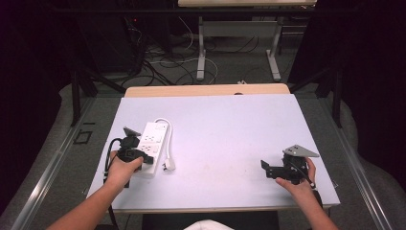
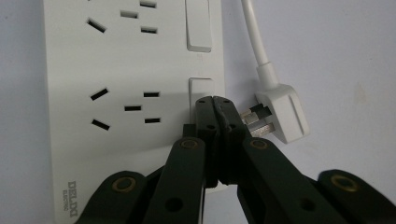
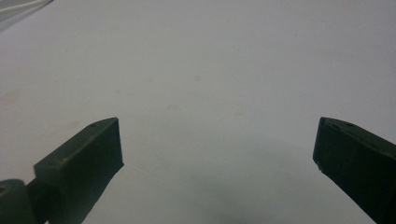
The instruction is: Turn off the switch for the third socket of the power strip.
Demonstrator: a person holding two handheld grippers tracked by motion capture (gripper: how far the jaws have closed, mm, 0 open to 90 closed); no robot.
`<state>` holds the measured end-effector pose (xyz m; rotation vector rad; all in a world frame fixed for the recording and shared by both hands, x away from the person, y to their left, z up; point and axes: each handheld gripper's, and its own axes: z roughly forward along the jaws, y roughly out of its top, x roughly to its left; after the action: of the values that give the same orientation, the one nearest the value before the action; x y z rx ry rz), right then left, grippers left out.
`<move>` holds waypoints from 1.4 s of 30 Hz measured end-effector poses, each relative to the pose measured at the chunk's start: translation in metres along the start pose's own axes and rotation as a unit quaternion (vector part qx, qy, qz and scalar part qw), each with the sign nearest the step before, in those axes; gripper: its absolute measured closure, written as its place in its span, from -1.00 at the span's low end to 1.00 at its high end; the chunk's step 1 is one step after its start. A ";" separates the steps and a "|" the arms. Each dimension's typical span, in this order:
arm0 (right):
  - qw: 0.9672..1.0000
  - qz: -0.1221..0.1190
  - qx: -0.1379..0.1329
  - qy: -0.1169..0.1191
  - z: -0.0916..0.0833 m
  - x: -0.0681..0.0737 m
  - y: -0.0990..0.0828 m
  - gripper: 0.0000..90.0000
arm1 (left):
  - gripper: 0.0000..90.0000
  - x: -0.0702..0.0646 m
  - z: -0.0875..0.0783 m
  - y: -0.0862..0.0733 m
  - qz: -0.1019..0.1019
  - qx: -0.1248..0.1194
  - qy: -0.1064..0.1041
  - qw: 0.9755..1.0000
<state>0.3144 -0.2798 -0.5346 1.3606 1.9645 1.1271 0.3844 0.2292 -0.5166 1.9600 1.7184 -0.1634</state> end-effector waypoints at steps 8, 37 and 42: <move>1.000 0.002 0.001 0.001 0.000 0.001 0.000 -0.98 | 1.00 0.001 -0.001 -0.001 0.011 -0.010 0.008 1.000; 1.000 0.003 0.003 0.000 0.002 0.000 0.000 -0.97 | 0.84 0.001 -0.009 -0.004 0.027 -0.052 0.004 0.998; 1.000 0.004 0.001 -0.002 0.002 0.000 -0.001 -0.97 | 0.77 0.000 -0.014 -0.001 0.030 -0.060 0.002 0.998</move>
<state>0.3153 -0.2790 -0.5359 1.3718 1.9588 1.1261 0.3796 0.2359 -0.5052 1.9215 1.6319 -0.0328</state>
